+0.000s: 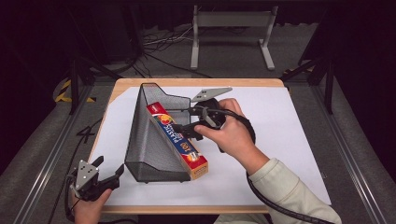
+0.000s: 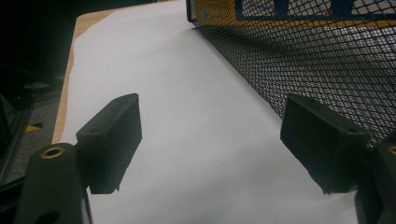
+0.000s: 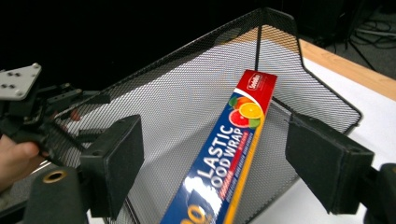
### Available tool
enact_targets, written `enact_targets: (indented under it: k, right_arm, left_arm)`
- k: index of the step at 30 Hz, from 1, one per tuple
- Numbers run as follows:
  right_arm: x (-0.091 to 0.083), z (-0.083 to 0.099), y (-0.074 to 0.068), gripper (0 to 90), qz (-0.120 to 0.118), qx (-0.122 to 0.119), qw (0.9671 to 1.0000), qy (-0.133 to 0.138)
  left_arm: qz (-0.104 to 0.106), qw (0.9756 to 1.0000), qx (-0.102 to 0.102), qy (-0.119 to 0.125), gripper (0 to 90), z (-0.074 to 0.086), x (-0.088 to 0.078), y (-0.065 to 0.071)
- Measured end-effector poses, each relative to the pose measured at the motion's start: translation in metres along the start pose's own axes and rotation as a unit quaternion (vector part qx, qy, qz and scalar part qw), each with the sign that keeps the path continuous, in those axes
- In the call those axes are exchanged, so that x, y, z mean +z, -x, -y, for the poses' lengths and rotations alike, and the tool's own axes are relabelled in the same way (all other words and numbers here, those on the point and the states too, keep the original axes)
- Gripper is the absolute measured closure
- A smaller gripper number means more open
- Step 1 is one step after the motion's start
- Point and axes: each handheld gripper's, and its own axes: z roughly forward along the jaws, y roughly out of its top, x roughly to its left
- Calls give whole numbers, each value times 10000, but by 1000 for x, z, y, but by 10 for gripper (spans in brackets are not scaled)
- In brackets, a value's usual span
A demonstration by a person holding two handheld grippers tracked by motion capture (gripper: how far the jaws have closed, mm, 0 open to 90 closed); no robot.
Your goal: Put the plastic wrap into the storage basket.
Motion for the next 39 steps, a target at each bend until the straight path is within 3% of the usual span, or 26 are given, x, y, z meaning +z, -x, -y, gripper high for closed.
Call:
enact_targets:
  k: [12,17,22,28,33,34,39]
  right_arm:
    - [-70,31,34,169,231,-3,9994,244]
    - [-99,54,48,155,413,-235,9985,271]
    - [-124,82,68,155,567,-185,9979,271]
    - [-133,107,87,154,745,-250,9967,214]
    - [-130,133,94,145,766,-137,9961,408]
    - [-125,153,98,145,790,-23,9956,493]
    - [-117,186,105,145,825,32,9958,404]
  left_arm:
    - [-13,10000,-30,-17,215,0,0,0]
    - [-49,10000,-47,-8,215,1,-2,0]
    - [-71,10000,-58,-20,215,1,-4,-1]
    - [-94,9999,-62,-2,215,2,-5,1]
    - [-108,9999,-70,-18,215,3,-7,0]
    - [-107,9999,-86,-12,215,3,-7,-1]
    - [-81,10000,-44,-14,214,3,-7,0]
